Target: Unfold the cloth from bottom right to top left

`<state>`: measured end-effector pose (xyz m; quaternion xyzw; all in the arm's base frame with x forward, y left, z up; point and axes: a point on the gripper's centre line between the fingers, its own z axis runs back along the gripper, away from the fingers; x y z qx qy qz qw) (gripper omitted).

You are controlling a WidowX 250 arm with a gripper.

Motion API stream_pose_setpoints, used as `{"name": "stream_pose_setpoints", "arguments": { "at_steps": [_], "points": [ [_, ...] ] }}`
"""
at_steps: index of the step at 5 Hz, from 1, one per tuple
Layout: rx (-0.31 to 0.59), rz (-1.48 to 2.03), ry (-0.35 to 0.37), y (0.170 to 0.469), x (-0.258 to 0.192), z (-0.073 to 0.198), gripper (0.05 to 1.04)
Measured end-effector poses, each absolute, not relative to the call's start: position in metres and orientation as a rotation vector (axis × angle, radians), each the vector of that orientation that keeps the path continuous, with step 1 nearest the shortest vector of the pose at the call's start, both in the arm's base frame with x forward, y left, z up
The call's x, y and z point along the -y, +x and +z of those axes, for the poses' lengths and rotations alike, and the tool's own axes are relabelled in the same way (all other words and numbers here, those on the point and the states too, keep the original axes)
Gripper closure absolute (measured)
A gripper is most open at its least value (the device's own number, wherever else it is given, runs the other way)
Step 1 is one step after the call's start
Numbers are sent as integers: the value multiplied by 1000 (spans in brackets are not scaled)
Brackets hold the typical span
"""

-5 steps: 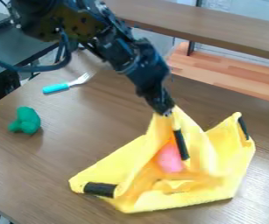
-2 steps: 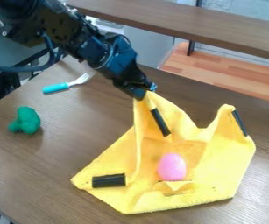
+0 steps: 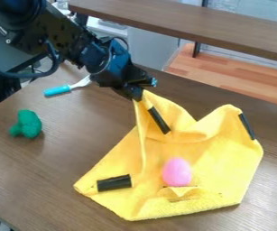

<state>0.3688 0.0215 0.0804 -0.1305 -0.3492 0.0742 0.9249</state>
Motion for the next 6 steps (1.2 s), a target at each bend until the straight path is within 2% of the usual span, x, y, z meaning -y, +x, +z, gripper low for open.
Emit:
{"name": "stream_pose_setpoints", "arguments": {
  "at_steps": [1, 3, 4, 5, 6],
  "points": [
    [705, 257, -249, 371, -35, 73, 1034],
    [721, 366, -162, 389, -58, 82, 1034],
    [703, 493, -138, 387, -68, 76, 1034],
    [680, 463, -78, 393, -77, 75, 1034],
    [558, 273, 46, 404, -90, 78, 1034]
  ]
}}
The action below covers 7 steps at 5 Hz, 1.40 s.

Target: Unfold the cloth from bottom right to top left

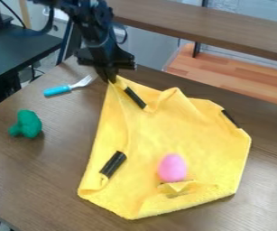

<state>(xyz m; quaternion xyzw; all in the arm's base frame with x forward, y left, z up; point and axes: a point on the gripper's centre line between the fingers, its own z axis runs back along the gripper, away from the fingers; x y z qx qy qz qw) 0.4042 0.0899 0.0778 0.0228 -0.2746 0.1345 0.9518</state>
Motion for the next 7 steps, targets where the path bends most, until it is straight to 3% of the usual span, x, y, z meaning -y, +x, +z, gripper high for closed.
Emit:
{"name": "stream_pose_setpoints", "arguments": {
  "at_steps": [1, 2, 5, 6, 7],
  "points": [
    [527, 130, 91, 414, -93, 87, 1021],
    [518, 70, 3, 416, -92, 84, 889],
    [508, -29, -113, 413, -88, 91, 95],
    [476, -99, -102, 410, -77, 89, 83],
    [460, -257, -98, 400, -28, 118, 83]
  ]
}}
